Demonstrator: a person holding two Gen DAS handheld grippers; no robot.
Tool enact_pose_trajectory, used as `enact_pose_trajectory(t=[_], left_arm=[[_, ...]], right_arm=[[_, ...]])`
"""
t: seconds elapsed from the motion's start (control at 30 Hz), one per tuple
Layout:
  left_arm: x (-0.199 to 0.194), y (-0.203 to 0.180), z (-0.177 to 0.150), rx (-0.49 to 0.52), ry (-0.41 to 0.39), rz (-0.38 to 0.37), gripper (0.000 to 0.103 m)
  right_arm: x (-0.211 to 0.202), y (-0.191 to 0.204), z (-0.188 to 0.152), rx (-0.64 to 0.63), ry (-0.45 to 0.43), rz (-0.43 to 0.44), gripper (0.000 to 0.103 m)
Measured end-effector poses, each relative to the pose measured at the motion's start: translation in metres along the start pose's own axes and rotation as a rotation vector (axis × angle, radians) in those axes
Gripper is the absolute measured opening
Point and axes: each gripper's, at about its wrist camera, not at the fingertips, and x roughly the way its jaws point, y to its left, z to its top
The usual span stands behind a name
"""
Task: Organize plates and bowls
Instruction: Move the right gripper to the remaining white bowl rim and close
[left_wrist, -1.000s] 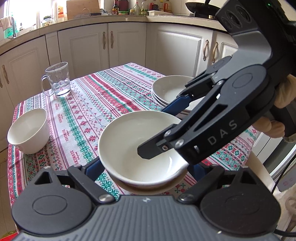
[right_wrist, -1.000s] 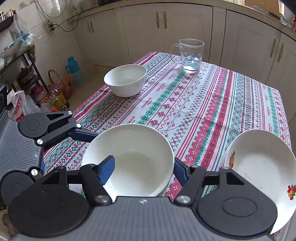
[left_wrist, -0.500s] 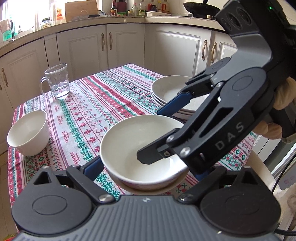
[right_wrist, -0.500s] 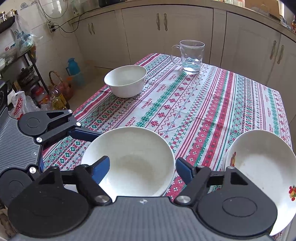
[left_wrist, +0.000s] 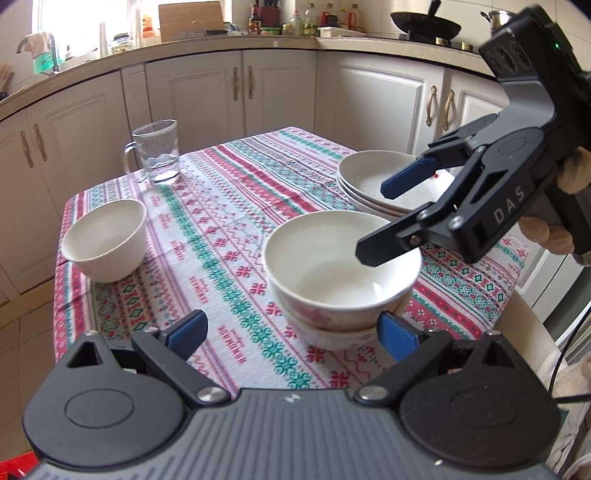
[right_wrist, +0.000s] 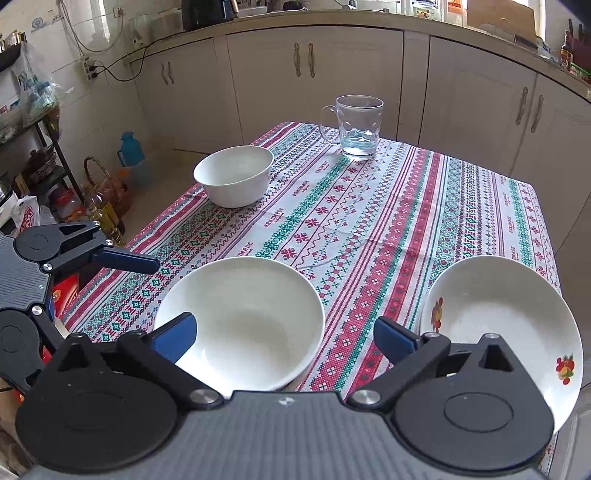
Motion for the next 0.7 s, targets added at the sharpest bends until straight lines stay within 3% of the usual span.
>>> enact_pose_trajectory(t=[0.2,0.5,0.7], left_arm=[[-0.011,0.022,-0.006,-0.011,-0.022,0.087,0.098],[0.003,0.078,-0.01,-0.107,-0.07,0.238,0.098],[0.018,0.103,-0.002,-0.081,-0.113,0.293,0.098]], right_arm=[[0.001,0.012,0.015,-0.047,-0.011,-0.008,0.103],[0.023,0.031,0.059,-0.1,-0.008,0.015,0.103],[0.039,0.043,0.094,-0.148,-0.014,0.019,0.103]])
